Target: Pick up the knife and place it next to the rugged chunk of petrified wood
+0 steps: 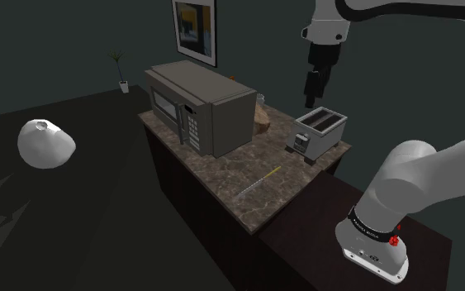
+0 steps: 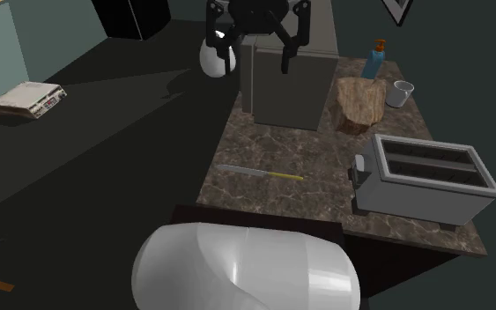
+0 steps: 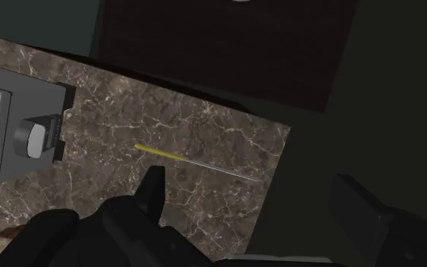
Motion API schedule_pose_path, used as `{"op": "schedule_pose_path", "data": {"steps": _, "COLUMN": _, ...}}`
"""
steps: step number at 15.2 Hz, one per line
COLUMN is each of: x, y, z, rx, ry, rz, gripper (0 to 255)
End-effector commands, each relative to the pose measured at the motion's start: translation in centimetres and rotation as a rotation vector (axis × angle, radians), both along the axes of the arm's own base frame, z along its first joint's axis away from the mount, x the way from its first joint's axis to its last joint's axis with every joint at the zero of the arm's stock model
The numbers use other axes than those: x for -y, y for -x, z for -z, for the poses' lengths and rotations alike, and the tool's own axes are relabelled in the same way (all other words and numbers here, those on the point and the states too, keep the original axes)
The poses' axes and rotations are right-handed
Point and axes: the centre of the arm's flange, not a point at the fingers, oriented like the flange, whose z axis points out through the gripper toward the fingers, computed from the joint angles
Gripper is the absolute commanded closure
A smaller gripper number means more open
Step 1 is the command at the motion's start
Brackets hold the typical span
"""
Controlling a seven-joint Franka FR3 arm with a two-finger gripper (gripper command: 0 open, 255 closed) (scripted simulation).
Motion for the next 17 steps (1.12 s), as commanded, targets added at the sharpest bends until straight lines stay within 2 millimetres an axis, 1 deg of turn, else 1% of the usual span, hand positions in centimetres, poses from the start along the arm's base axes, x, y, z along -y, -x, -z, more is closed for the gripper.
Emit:
{"op": "schedule_pose_path", "data": {"steps": 1, "x": 0.0, "y": 0.0, "z": 0.0, "rx": 0.0, "ry": 0.0, "rz": 0.0, "gripper": 0}}
{"op": "schedule_pose_path", "data": {"steps": 9, "x": 1.2, "y": -1.4, "z": 10.2, "rx": 0.043, "ry": 0.009, "rz": -0.298, "gripper": 0}}
{"op": "schedule_pose_path", "data": {"steps": 17, "x": 1.9, "y": -3.6, "z": 20.2, "rx": 0.085, "ry": 0.018, "rz": -0.597, "gripper": 0}}
